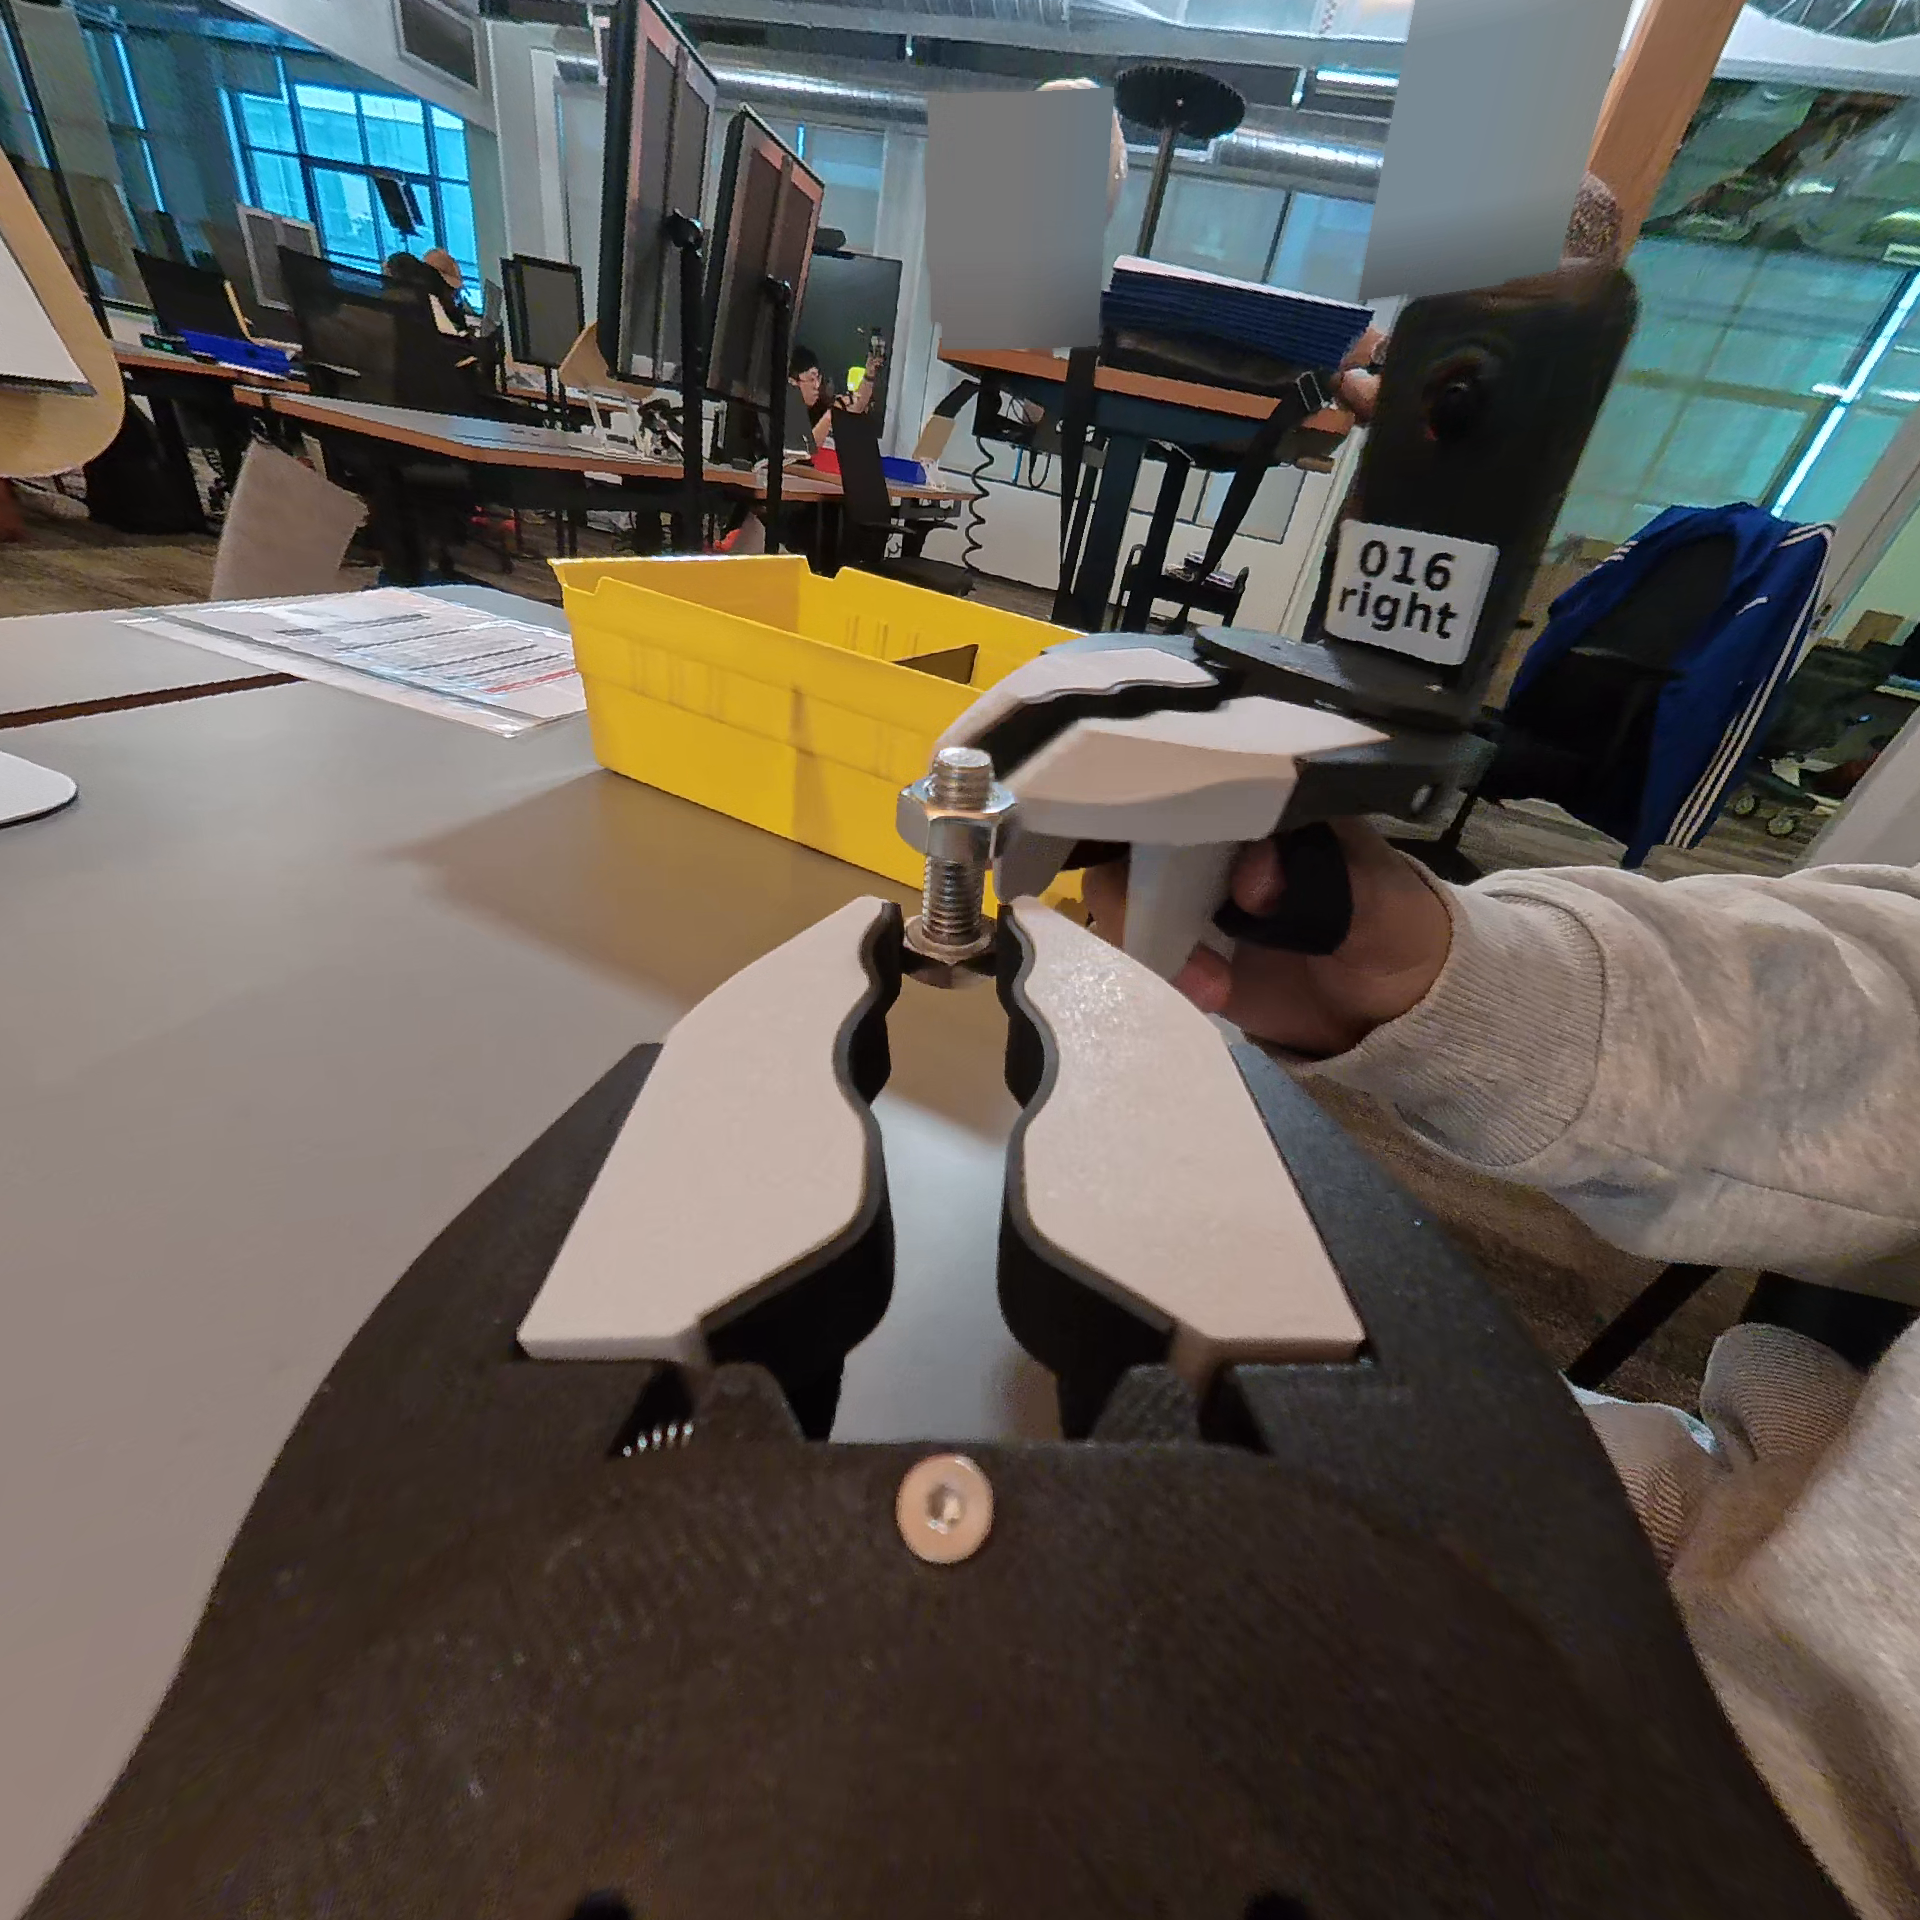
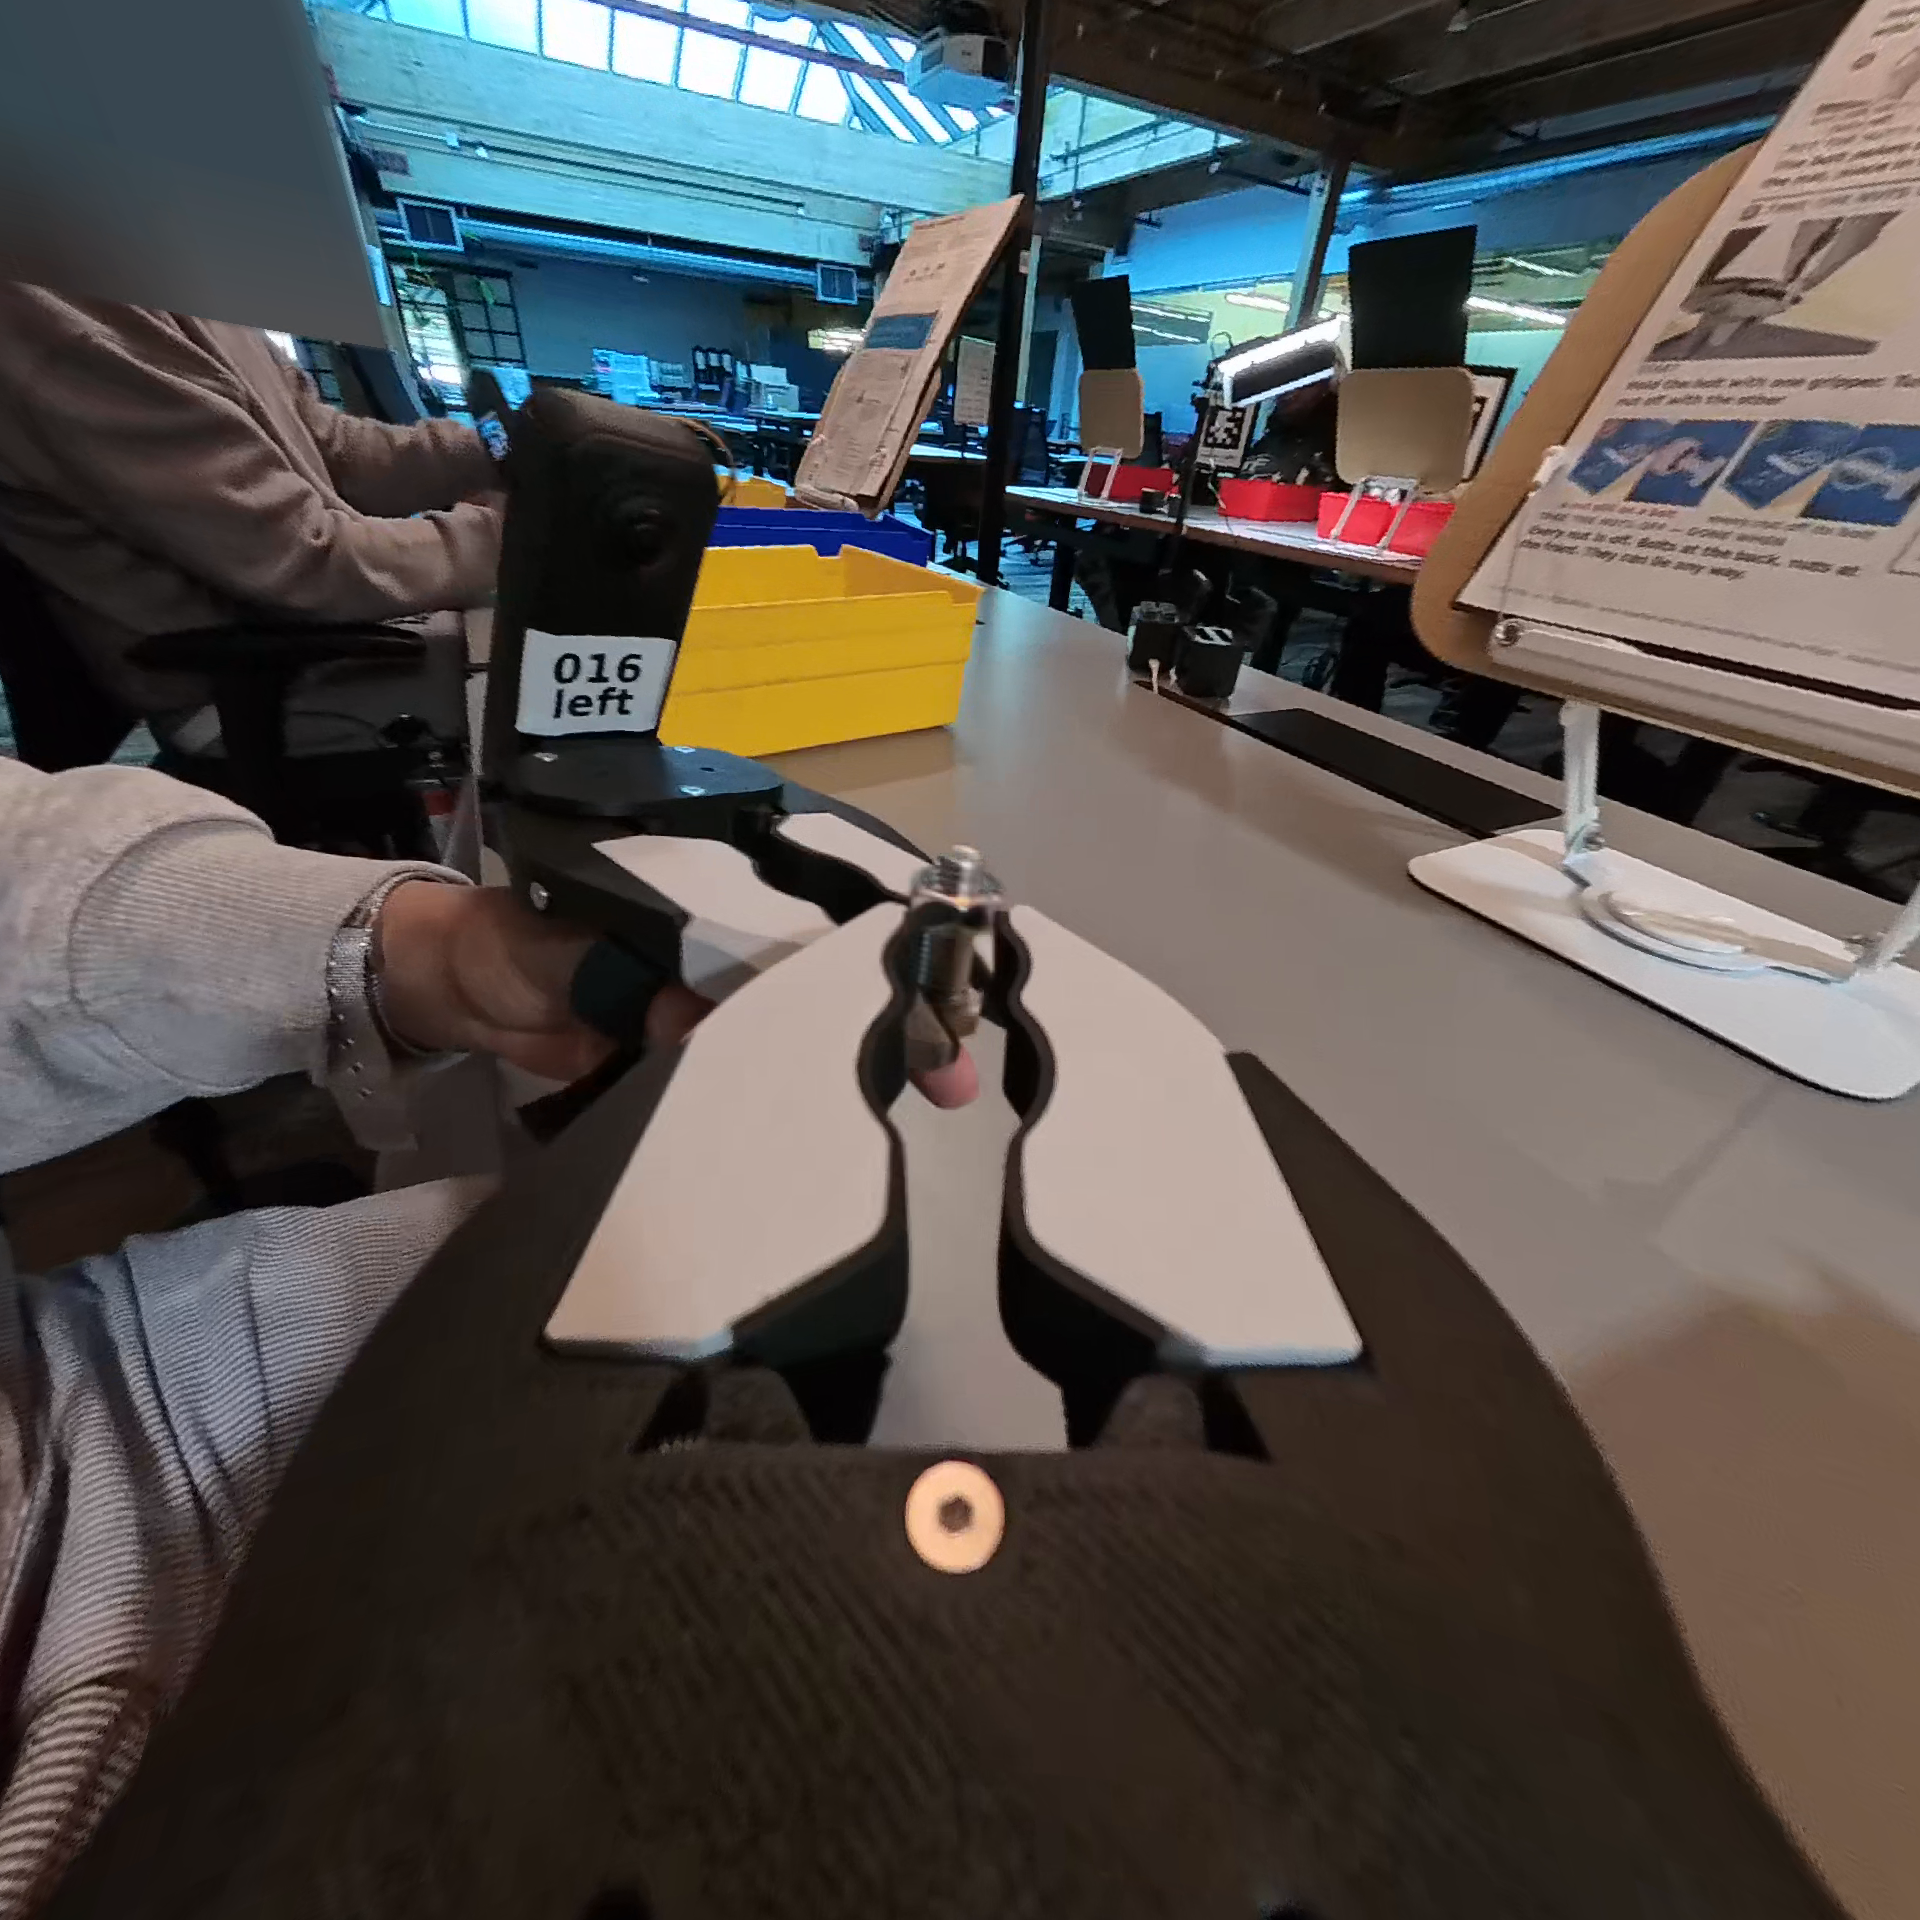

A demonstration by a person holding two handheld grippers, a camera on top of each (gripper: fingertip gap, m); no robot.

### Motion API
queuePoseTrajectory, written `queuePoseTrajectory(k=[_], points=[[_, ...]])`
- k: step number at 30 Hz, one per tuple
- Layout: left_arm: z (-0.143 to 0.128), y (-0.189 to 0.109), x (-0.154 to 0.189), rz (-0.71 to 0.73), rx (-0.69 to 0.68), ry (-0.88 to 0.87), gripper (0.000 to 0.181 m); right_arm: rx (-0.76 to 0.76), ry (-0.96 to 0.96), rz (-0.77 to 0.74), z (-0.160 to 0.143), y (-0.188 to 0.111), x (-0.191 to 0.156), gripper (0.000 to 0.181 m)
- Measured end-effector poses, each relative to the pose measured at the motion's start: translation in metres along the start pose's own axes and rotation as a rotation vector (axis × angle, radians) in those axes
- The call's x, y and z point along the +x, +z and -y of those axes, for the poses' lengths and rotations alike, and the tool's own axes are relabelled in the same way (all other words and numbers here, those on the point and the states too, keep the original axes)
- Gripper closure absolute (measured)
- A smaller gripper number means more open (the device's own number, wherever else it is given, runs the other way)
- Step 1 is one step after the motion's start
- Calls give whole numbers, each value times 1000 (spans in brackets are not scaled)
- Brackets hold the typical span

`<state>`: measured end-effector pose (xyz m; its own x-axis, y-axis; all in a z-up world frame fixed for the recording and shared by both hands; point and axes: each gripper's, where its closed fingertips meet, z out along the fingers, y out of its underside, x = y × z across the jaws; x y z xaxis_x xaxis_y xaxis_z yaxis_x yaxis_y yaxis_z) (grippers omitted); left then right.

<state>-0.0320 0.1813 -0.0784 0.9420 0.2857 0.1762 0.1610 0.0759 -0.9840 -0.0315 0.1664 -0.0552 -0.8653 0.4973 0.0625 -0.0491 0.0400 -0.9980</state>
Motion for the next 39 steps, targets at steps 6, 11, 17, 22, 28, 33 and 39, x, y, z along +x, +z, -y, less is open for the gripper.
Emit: queuePoseTrajectory(k=[6, 11, 17, 22, 28, 33, 39], points=[[-1, 1, 0, 1, -1, -4, 164, 63, 104, 8, 8, -8, 10, 162], [0, 1, 1, 0, 4, 3, 163, -5, 14, -13, -4, 4, 0, 157], [0, 0, 0, 1, 8, -11, 163, 19, 95, -82, -3, -8, 24, 166], [-2, 2, 2, -2, -6, 0, 164, 50, 31, 9, 6, -2, -2, 160], [-1, 2, 0, 6, 2, -17, 163, 8, 27, -14, -1, 0, 2, 163], [0, 0, -1, 7, 9, -21, 164, 16, 56, -28, -1, -4, 8, 178], [-1, 2, 1, 1, 1, -10, 164, 49, 56, 15, 5, -2, -2, 167]])
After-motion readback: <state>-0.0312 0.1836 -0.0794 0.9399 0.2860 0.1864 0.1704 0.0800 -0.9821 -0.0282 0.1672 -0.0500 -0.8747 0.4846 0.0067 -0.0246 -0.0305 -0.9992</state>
